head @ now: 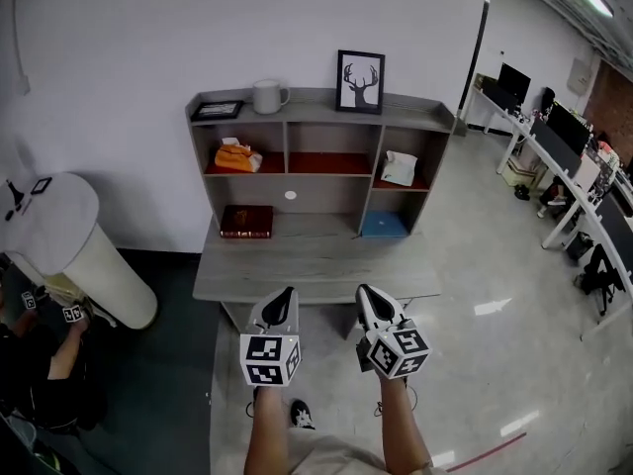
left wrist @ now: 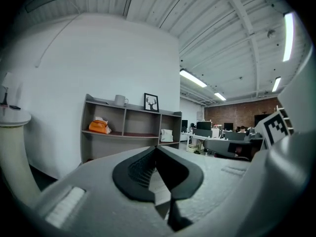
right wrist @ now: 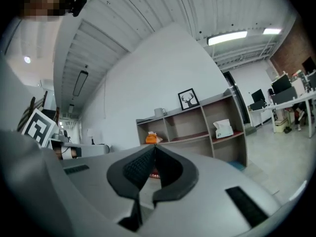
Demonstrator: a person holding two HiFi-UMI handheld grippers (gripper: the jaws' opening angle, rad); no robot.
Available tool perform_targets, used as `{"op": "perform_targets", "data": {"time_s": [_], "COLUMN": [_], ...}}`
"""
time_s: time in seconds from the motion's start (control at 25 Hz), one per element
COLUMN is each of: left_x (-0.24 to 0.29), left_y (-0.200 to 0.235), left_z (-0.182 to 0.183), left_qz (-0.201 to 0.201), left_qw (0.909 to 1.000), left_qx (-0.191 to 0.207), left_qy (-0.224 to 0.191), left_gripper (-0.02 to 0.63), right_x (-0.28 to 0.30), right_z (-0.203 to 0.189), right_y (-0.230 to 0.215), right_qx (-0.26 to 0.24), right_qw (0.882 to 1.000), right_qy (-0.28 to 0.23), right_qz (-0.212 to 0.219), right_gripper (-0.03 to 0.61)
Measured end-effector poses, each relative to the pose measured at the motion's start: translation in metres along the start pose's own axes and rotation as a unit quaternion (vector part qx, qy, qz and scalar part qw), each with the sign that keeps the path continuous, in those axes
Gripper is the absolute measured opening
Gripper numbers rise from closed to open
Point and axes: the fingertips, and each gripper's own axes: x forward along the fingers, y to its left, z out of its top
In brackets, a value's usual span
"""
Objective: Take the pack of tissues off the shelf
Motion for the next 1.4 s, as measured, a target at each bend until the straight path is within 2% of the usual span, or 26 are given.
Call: {"op": "perform_targets", "data": {"time_s": [0.12, 0.48, 0.68, 0.8, 1.04, 1.4], "left_x": [0.015, 0.023, 0.029, 0.034, 0.062, 0.132], "left_y": [0.036, 0.130, 0.167, 0.190, 0.234, 0.281], "left_z": [-0.002, -0.012, -0.022, -0.023, -0.004, 0.034], "left_qz": [0.006, 0.049, 0.071, 0.084, 0.108, 0.117], "left_qw": [1.0000, 0.9983, 0.9967, 0.9956, 0.9937, 0.9931], "left_qx": [-0.002, -0.028, -0.035, -0.033, -0.024, 0.001], "left_qy": [-0.001, 0.011, 0.019, 0.023, 0.016, 0.010], "left_gripper": [0.008, 0.008, 0.008, 0.008, 0.008, 0.008], "right_x": [0.034, 0.101, 0.145, 0.174, 0.246, 0.358], "right_z": [-0.012, -0.027, -0.045, -0.052, -0.046, -0.023], "right_y": [0.004, 0.005, 0.002, 0.010, 0.026, 0.026], "right_qx": [-0.026, 0.016, -0.007, 0.001, -0.012, -0.029], "right_qw": [1.000, 1.000, 0.999, 0.999, 0.998, 0.996], "right_qy": [0.002, -0.003, 0.037, 0.043, 0.048, 0.043], "right_qz": [-0.001, 0.002, -0.015, 0.002, 0.044, 0.069], "right_gripper": [0.015, 0.015, 0.015, 0.015, 0.015, 0.015]}}
